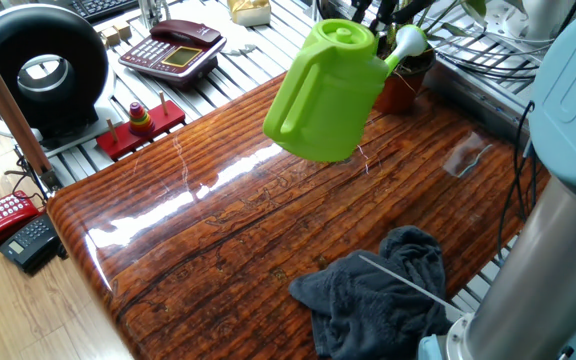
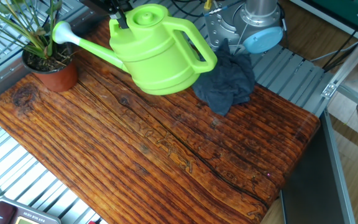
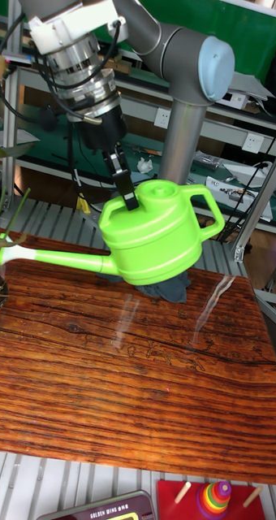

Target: Water the plant

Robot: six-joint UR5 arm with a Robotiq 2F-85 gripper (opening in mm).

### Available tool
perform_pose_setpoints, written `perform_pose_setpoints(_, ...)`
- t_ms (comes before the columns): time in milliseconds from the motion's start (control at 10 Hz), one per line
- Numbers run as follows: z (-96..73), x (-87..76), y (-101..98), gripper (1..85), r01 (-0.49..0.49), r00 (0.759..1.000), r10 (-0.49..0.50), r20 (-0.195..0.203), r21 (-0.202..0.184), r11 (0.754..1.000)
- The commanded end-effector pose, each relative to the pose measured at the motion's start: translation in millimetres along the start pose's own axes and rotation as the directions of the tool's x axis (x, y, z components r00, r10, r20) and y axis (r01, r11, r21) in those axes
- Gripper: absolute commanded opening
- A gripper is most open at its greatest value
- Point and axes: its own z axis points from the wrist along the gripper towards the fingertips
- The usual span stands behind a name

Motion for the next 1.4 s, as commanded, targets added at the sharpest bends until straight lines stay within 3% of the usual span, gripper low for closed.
perform_pose_setpoints(0,-1.9,3.7,-0.1,1.0,0.009,1.000,-0.008,-0.010,0.005,1.000)
perform_pose_setpoints(500,-2.4,8.3,0.7,1.0,0.005,1.000,-0.005,-0.017,0.005,1.000)
perform_pose_setpoints(800,-1.1,24.0,-1.0,1.0,-0.017,0.993,0.016,-0.116,-0.008,1.000)
perform_pose_setpoints(1300,0.0,36.1,-6.4,1.0,-0.108,0.972,0.106,-0.211,0.005,0.994)
